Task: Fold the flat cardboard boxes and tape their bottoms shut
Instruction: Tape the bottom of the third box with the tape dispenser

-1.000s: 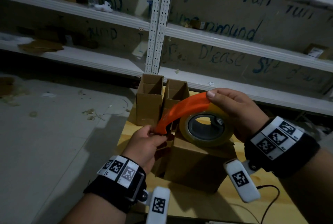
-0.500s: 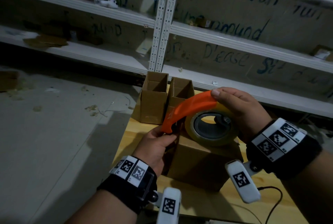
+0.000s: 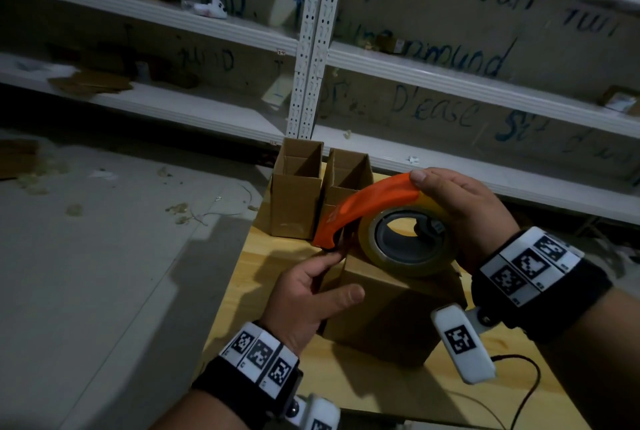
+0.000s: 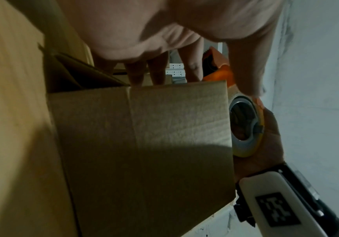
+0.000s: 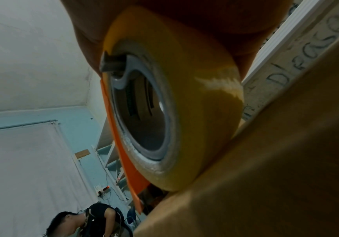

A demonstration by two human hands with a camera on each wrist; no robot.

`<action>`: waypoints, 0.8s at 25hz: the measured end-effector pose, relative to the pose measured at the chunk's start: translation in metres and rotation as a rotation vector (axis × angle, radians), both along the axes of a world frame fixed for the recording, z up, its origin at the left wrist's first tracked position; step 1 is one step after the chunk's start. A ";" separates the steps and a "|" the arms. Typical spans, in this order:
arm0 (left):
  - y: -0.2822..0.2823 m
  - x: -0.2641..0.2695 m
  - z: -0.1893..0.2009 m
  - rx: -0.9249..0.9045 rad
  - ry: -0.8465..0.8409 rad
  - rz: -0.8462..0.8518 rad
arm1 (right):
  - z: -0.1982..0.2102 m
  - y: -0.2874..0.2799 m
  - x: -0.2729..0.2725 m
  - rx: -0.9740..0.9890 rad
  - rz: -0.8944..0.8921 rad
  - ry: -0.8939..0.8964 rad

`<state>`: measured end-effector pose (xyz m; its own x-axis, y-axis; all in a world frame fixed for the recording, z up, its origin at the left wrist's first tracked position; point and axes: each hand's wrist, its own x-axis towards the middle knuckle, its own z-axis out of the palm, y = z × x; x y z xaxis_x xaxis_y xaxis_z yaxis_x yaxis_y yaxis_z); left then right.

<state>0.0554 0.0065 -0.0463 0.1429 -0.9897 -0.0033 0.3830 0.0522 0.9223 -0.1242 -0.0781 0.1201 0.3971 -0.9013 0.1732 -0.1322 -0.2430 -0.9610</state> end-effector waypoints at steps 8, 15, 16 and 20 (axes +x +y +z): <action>-0.003 -0.004 0.009 -0.090 -0.067 0.065 | -0.001 0.000 -0.001 0.054 -0.037 -0.036; -0.006 -0.009 0.005 -0.129 -0.007 0.078 | -0.001 0.001 -0.007 0.106 -0.043 -0.091; -0.008 -0.009 0.005 -0.133 -0.001 0.072 | -0.001 0.001 -0.006 0.106 -0.042 -0.095; -0.012 -0.003 0.002 -0.180 -0.053 0.032 | 0.007 -0.008 -0.016 0.042 -0.038 -0.005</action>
<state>0.0523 -0.0057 -0.0442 0.1698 -0.9686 0.1815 0.3293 0.2293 0.9160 -0.1399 -0.0862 0.1271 0.3618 -0.9222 0.1368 -0.1355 -0.1972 -0.9709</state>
